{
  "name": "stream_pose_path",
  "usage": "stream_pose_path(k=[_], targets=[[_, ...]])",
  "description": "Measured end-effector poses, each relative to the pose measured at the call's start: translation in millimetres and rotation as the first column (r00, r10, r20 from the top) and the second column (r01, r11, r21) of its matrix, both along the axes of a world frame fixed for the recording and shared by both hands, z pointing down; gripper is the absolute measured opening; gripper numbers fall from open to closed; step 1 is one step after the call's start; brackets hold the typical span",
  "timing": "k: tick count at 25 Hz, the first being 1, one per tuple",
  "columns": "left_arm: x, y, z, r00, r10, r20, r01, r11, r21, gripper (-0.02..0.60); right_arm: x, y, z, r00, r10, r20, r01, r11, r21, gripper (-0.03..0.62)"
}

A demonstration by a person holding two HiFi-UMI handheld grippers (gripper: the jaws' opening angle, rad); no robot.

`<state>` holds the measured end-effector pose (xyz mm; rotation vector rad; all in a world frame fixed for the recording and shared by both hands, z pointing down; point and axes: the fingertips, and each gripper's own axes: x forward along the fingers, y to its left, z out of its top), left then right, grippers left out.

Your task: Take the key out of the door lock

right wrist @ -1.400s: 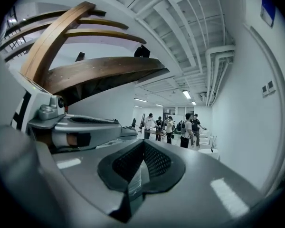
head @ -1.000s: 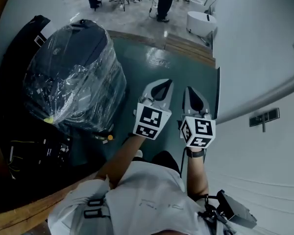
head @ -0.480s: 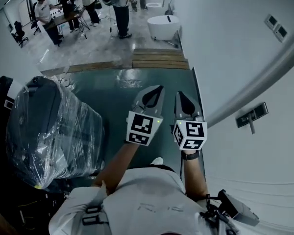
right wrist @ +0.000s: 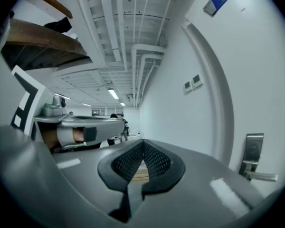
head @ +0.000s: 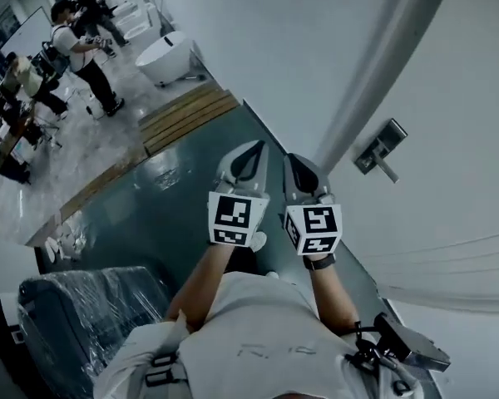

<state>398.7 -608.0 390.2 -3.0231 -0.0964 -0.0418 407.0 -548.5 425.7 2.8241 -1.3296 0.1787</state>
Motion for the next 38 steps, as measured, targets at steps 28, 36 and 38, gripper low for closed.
stream_pose_path(k=[28,36,38], targets=[[298.4,226.6,30.6,0.633,0.773,-0.053,-0.772,0.624,-0.122,0.163,202.0,188.1,71.0,0.728,0.675,0.116,-0.666,0.738,-0.113,0.005],[327.7,246.8,39.3,0.572,0.817,-0.072,-0.815,0.555,-0.168,0.147,183.5,215.6,148.5,0.621,0.726,0.296,-0.722,0.676,-0.145,0.005],[325.9,247.5,39.6,0.572,0.816,-0.083,-0.815,0.556,-0.162,0.118,177.9,220.0,164.3,0.596,0.727,0.341,-0.734,0.665,-0.135,0.005]])
